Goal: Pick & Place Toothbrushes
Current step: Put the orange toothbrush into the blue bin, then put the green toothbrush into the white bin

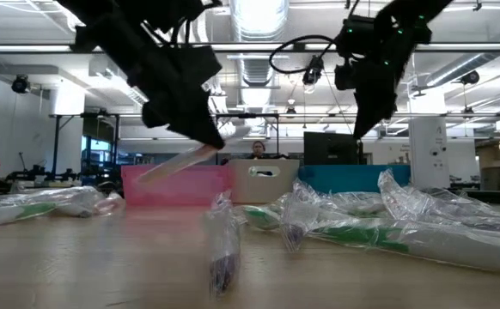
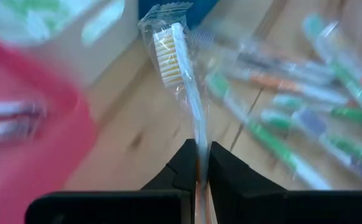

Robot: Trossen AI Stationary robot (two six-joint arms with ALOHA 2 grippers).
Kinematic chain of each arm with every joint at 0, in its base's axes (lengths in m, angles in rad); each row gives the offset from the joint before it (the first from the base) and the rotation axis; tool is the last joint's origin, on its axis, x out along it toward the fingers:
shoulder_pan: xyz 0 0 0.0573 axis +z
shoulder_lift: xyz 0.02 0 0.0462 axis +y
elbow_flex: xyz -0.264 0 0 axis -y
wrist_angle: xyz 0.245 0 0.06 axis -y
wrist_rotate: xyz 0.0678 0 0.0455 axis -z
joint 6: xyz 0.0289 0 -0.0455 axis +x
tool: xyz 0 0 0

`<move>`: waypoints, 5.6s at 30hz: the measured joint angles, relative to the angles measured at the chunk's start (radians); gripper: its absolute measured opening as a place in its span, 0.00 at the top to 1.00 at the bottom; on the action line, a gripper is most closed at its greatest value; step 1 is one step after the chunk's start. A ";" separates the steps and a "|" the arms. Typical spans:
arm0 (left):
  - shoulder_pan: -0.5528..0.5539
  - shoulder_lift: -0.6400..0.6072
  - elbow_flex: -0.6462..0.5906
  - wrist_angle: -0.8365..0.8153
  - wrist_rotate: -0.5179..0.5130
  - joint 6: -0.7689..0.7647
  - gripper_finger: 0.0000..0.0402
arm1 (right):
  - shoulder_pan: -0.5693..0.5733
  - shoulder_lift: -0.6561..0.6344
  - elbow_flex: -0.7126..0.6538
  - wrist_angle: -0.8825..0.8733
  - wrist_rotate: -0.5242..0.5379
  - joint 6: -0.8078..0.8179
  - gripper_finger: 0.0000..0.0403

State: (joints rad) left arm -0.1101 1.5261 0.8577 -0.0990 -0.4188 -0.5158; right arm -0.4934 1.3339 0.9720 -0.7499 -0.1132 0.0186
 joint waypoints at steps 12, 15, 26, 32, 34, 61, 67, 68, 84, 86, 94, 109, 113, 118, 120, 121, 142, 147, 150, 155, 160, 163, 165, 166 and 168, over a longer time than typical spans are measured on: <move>0.104 0.000 0.000 0.413 0.125 0.277 0.93 | 0.277 -0.206 -0.501 0.894 0.000 0.113 0.86; 0.122 0.000 0.000 0.509 0.186 0.346 0.93 | 0.328 -0.214 -0.575 1.103 0.000 0.135 0.84; 0.122 0.013 0.000 0.738 0.281 0.525 0.93 | 0.365 -0.152 -0.625 1.421 0.011 0.100 0.72; 0.126 0.049 0.000 0.858 0.303 0.594 0.93 | 0.374 -0.094 -0.559 1.420 0.007 0.083 0.65; 0.129 0.061 -0.001 0.877 0.302 0.598 0.93 | 0.376 -0.074 -0.542 1.421 0.007 0.081 0.63; 0.129 0.081 0.007 0.910 0.327 0.652 0.93 | 0.404 0.195 -0.318 1.419 0.000 0.029 0.72; 0.129 0.081 0.006 0.906 0.327 0.649 0.93 | 0.404 0.184 -0.324 1.410 0.001 0.021 0.94; 0.129 0.081 0.006 0.907 0.327 0.643 0.93 | 0.404 0.184 -0.324 1.409 0.001 0.021 0.94; 0.128 0.057 0.012 0.786 0.160 0.684 0.47 | 0.401 0.107 -0.325 1.222 0.046 0.026 0.94; 0.129 0.037 0.012 0.742 0.115 0.700 0.44 | 0.399 0.062 -0.310 1.120 0.115 0.014 0.94; 0.130 -0.037 0.006 0.649 0.010 0.701 0.43 | 0.324 -0.061 -0.105 0.517 0.304 0.026 0.94; 0.129 -0.174 0.006 0.354 -0.080 0.575 0.43 | 0.040 0.123 0.300 -0.087 0.303 0.140 0.93; 0.129 -0.200 0.006 0.300 -0.080 0.552 0.43 | -0.017 0.202 0.357 -0.168 0.226 0.143 0.92; 0.129 -0.207 0.006 0.266 -0.080 0.539 0.43 | -0.075 0.292 0.389 -0.240 0.168 0.144 0.92; 0.129 -0.207 0.005 0.267 -0.080 0.539 0.43 | -0.095 0.330 0.392 -0.273 0.145 0.144 0.92; 0.129 -0.208 0.005 0.265 -0.080 0.538 0.43 | -0.102 0.347 0.392 -0.291 0.135 0.143 0.92; 0.129 -0.208 0.005 0.212 -0.080 0.497 0.43 | -0.144 0.507 0.382 -0.317 0.078 0.079 0.88; 0.129 -0.200 0.005 0.212 -0.080 0.454 0.43 | -0.146 0.494 0.382 -0.313 0.078 0.075 0.78; 0.129 -0.182 0.005 0.212 -0.080 0.441 0.43 | -0.148 0.493 0.382 -0.318 0.078 0.074 0.71; 0.129 -0.153 0.005 0.223 -0.075 0.415 0.43 | -0.148 0.486 0.382 -0.327 0.079 0.043 0.60; 0.127 -0.119 0.005 0.231 0.014 0.381 0.43 | -0.148 0.418 0.382 -0.339 0.083 0.040 0.53; 0.104 -0.089 0.005 0.207 0.082 0.340 0.43 | -0.139 0.353 0.382 -0.333 0.087 0.049 0.51; 0.078 -0.057 0.005 0.202 0.088 0.308 0.43 | -0.130 0.304 0.379 -0.326 0.087 0.051 0.51; 0.064 -0.041 0.005 0.203 0.088 0.286 0.43 | -0.126 0.278 0.377 -0.314 0.087 0.057 0.51; 0.036 -0.005 0.007 0.202 0.088 0.238 0.43 | -0.125 0.226 0.370 -0.290 0.087 0.066 0.51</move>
State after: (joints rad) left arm -0.0744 1.5215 0.8652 0.1026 -0.3305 -0.2777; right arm -0.6180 1.5600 1.3422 -1.0397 -0.0265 0.0845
